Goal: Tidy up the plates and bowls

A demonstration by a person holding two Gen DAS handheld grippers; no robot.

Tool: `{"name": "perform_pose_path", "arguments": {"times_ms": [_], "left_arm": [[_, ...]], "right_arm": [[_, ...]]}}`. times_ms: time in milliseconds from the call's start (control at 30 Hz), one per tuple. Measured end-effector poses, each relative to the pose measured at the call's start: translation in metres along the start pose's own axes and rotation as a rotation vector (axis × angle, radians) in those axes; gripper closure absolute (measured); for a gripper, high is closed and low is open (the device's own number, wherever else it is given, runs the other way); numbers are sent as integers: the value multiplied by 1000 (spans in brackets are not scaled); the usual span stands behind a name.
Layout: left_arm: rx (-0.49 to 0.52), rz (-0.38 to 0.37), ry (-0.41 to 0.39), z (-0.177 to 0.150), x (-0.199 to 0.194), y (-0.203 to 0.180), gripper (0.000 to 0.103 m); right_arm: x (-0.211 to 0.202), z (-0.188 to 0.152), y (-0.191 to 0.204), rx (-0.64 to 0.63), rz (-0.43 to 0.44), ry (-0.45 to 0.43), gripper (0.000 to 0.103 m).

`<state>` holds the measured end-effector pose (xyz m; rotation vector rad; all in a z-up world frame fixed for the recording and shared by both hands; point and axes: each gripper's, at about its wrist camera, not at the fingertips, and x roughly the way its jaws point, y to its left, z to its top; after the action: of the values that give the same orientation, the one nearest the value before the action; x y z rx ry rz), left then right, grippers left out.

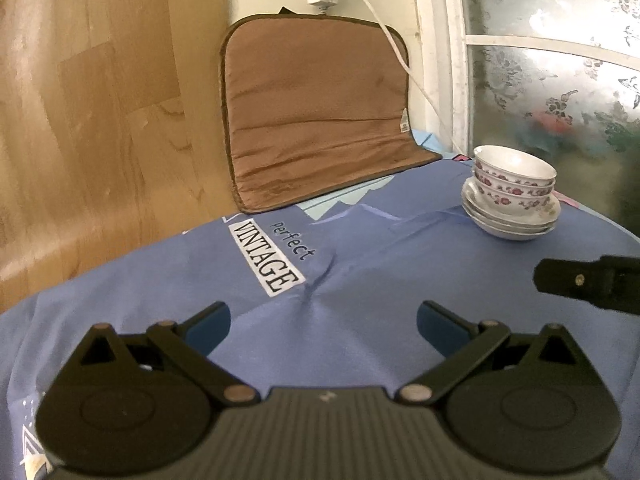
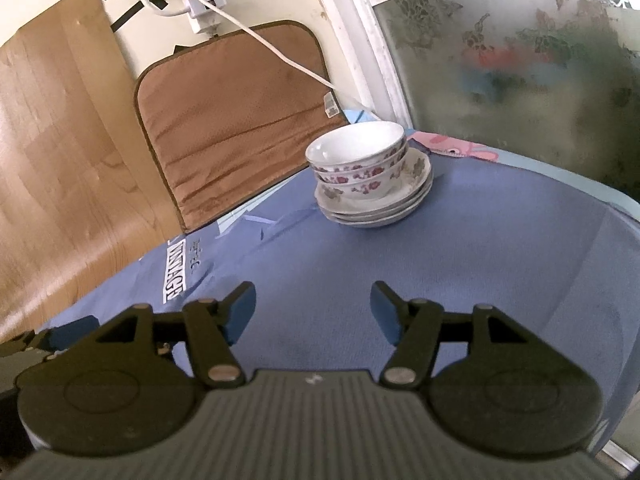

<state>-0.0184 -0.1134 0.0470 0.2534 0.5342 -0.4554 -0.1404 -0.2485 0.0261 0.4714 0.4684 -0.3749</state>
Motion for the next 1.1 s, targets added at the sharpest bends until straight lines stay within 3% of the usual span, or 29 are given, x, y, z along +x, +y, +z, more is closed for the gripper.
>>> {"name": "perform_pose_path", "arguments": {"times_ms": [1100], "left_arm": [[-45, 13, -2, -1, 3, 9, 0]], "right_arm": [[7, -3, -4, 17, 25, 13, 37]]}}
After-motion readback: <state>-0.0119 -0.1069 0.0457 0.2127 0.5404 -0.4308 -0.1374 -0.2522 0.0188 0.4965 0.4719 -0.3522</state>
